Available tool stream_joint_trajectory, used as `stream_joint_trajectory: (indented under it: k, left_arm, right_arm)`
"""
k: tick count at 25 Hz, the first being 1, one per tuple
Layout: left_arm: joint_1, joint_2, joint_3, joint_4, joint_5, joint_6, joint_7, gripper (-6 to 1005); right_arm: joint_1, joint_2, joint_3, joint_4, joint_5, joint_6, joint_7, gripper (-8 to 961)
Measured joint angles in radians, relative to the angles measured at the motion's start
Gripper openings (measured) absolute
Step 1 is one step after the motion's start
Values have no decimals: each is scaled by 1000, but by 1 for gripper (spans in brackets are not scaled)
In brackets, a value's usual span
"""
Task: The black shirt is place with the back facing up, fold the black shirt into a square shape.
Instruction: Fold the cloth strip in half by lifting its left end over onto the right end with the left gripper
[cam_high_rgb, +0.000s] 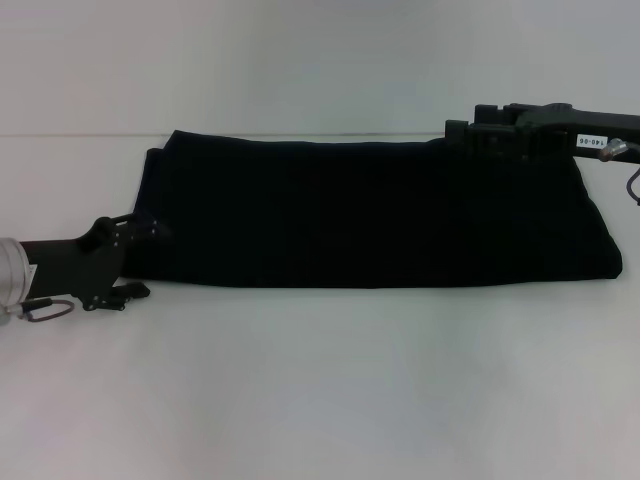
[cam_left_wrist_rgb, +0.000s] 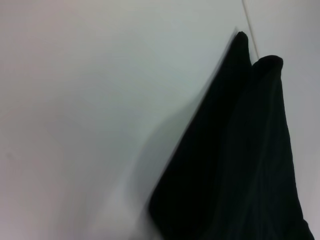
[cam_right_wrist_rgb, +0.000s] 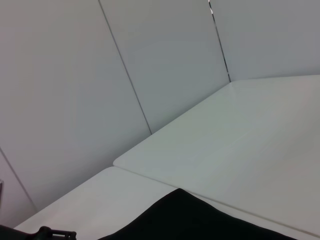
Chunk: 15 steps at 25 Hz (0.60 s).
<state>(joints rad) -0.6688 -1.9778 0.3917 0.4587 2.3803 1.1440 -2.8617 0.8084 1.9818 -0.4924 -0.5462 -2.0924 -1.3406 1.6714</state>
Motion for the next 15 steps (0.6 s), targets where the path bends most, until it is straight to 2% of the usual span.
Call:
stream_joint_trajectory:
  k: [15]
  left_arm:
    - [-9, -3, -5, -16, -7, -106, 6, 922]
  right_arm:
    - [0, 2, 0, 0, 0, 0, 1, 751]
